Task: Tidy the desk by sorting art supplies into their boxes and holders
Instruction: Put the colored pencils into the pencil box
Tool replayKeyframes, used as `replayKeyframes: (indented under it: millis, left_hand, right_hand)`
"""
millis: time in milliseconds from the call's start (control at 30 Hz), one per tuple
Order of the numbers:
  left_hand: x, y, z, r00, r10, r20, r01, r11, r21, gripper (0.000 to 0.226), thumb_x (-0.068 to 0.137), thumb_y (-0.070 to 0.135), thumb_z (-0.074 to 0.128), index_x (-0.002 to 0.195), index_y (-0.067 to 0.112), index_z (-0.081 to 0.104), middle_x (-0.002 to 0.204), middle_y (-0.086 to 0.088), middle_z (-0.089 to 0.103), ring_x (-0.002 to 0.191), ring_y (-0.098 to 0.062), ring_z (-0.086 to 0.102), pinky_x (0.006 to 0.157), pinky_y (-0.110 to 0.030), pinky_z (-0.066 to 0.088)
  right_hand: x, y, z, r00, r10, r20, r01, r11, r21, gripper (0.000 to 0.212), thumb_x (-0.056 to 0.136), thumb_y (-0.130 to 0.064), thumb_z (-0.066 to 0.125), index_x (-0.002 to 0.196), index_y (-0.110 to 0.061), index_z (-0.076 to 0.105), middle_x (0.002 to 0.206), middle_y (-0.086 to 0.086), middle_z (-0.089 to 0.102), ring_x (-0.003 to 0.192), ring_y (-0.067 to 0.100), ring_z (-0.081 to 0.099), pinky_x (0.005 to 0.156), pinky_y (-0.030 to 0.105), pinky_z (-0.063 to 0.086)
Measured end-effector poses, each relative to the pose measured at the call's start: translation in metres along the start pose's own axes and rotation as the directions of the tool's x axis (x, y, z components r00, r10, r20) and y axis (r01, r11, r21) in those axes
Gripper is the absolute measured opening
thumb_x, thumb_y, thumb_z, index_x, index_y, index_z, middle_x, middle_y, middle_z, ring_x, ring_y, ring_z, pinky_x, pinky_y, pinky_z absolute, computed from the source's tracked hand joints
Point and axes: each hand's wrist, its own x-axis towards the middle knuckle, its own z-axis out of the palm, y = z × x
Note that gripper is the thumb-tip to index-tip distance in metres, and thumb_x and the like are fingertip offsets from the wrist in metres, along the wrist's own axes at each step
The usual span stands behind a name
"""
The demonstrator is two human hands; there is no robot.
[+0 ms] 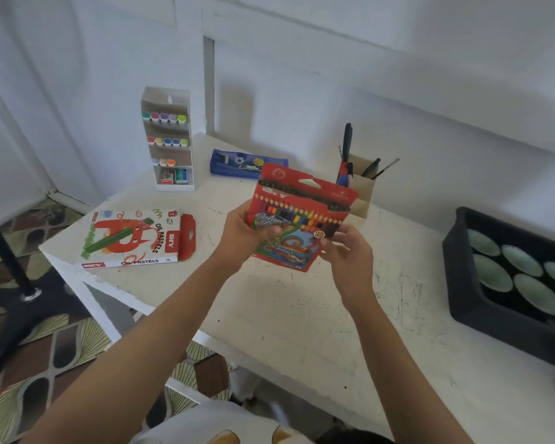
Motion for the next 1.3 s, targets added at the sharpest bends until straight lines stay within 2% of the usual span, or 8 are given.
replayKeyframes:
  millis: [100,233,433,600,867,967,1133,1300]
  left_hand:
    - [-0.006,-0.004,-0.009,1.000,-0.014,-0.007,0.014,1.000,-0.009,0.025,0.077,0.004,0.071,0.095,0.019,0.063,0.084,0.013,0.073,0.081,-0.013,0.071,0.068,-0.027,0.058]
    - [-0.017,-0.014,-0.022,0.998,-0.050,-0.034,0.050,0.999,-0.021,0.021,0.077,0.000,0.069,0.091,0.016,0.062,0.079,0.013,0.073,0.079,-0.008,0.071,0.066,-0.023,0.056]
    - [-0.021,-0.015,-0.031,0.998,-0.062,0.005,0.061,0.996,0.064,0.018,0.084,0.006,0.065,0.097,0.017,0.060,0.094,0.005,0.071,0.090,-0.013,0.070,0.074,-0.027,0.058]
    - [-0.004,0.000,-0.032,0.992,-0.082,-0.099,0.100,0.977,0.189,0.029,0.082,0.015,0.071,0.104,0.019,0.053,0.088,0.011,0.066,0.070,-0.004,0.069,0.056,-0.017,0.053]
    - [-0.010,-0.044,-0.038,0.937,-0.228,-0.265,0.312,0.888,0.337,0.060,0.076,0.020,0.079,0.122,0.010,0.044,0.112,-0.011,0.062,0.092,-0.022,0.064,0.077,-0.033,0.053]
    - [-0.017,-0.060,-0.038,0.958,-0.101,-0.269,0.256,0.723,0.642,0.069,0.077,0.025,0.077,0.134,0.011,0.040,0.125,-0.013,0.043,0.115,-0.025,0.047,0.095,-0.038,0.042]
    - [-0.023,-0.075,-0.046,0.997,0.071,0.031,-0.056,0.389,0.920,0.071,0.090,0.041,0.058,0.147,0.017,0.025,0.152,-0.010,0.023,0.142,-0.028,0.018,0.112,-0.048,0.020]
    - [-0.030,-0.087,-0.056,0.967,-0.132,0.218,-0.189,0.207,0.960,0.095,0.072,0.078,-0.015,0.151,0.027,-0.002,0.158,0.008,-0.009,0.141,-0.009,-0.020,0.111,-0.049,-0.016]
  right_hand:
    - [0.000,-0.003,0.001,0.996,-0.065,0.059,0.070,0.993,-0.097,0.013,0.089,-0.013,0.062,0.097,-0.020,0.054,0.089,-0.016,0.059,0.078,-0.003,0.061,0.059,0.007,0.048]
    - [-0.010,0.012,0.010,0.993,-0.029,0.116,0.047,0.987,-0.156,0.017,0.089,-0.010,0.060,0.105,-0.014,0.059,0.092,-0.013,0.060,0.077,-0.008,0.057,0.058,0.001,0.044]
    - [-0.014,0.020,0.019,0.989,0.009,0.149,0.022,0.978,-0.210,0.015,0.092,-0.013,0.057,0.107,-0.011,0.059,0.093,-0.011,0.059,0.077,-0.003,0.057,0.062,0.009,0.046]
    - [0.000,0.012,0.028,0.983,0.050,0.178,-0.024,0.989,-0.146,0.020,0.094,-0.019,0.055,0.112,-0.014,0.055,0.095,-0.001,0.064,0.088,0.014,0.064,0.073,0.032,0.057]
    - [0.000,0.038,0.052,0.935,0.226,0.274,-0.168,0.961,-0.219,0.033,0.094,-0.017,0.055,0.125,-0.012,0.048,0.089,0.005,0.065,0.085,0.013,0.065,0.058,0.017,0.050]
    - [-0.008,0.049,0.060,0.932,0.229,0.281,-0.129,0.934,-0.333,0.036,0.094,-0.018,0.055,0.128,-0.009,0.047,0.102,0.008,0.064,0.095,0.015,0.063,0.056,0.009,0.043]
    - [-0.020,0.056,0.070,0.963,0.011,0.268,0.166,0.759,-0.629,0.049,0.094,-0.026,0.051,0.139,-0.017,0.034,0.136,0.006,0.038,0.124,0.020,0.038,0.089,0.029,0.045]
    - [-0.031,0.074,0.073,0.864,-0.011,0.503,0.405,0.608,-0.683,0.054,0.100,-0.042,0.027,0.150,-0.026,0.013,0.158,-0.006,0.010,0.145,0.013,0.004,0.116,0.046,0.014]
